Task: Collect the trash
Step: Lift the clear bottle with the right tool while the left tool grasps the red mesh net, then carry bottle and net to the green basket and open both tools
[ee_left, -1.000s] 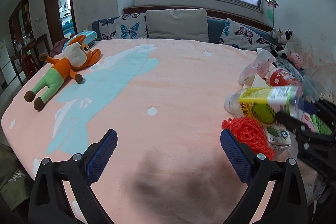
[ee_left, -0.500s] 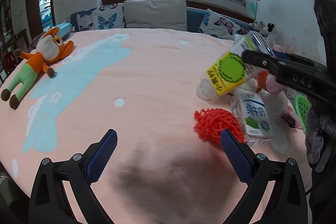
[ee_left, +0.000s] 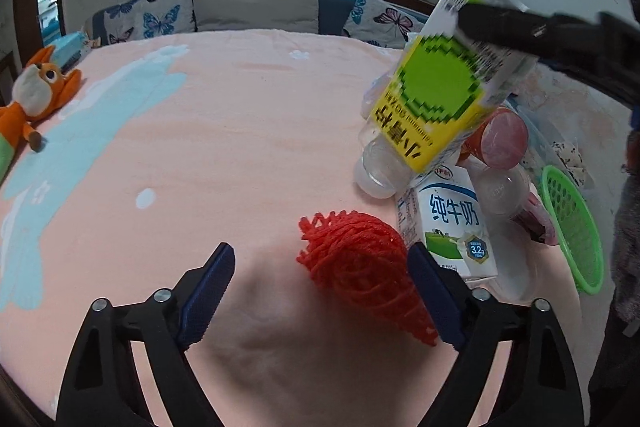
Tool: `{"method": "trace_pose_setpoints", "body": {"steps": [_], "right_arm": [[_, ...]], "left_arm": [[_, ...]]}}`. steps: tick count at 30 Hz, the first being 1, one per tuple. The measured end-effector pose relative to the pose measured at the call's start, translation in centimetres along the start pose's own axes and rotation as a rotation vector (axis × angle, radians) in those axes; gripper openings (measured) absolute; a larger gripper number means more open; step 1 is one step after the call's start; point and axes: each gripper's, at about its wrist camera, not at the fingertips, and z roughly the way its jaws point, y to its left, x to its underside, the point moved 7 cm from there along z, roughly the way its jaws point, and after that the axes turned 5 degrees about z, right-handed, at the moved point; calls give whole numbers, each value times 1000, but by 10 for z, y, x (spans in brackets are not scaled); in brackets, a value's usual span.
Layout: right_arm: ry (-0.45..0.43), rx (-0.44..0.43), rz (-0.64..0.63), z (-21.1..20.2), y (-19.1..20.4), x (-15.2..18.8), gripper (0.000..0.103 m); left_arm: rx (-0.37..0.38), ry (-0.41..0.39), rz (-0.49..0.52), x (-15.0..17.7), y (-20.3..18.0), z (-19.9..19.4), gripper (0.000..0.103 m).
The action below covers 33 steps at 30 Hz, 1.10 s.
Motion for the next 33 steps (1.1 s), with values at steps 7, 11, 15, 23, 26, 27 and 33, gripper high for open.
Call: {"method": "trace_pose_setpoints", "body": {"steps": [7,11,15,23,26,27,33], "right_arm": [[-43,-6,31,-32,-8,-11,46],[-76,33,40,-60,-17,-13,46],[-91,63,67,-85,-32,-10,46],[-98,192,102,-132,-67,13,45],[-100,261,124,-153,-88,27,45],[-99,279,135,-159,-95,31,45],[-96,412,214,-198,-151,60,45]], "left_arm": [[79,47,-9,-1,-8,20,67],[110,55,7,0,-14,25,47],[131,43,12,0,-18,21,33],[129,-28,45,-7,-20,-17,26],[144,-59,69,-15,-27,-36,25],[149,-68,80,-17,-30,-41,25],[245,-102,149,-37,-79,-62,25]]}}
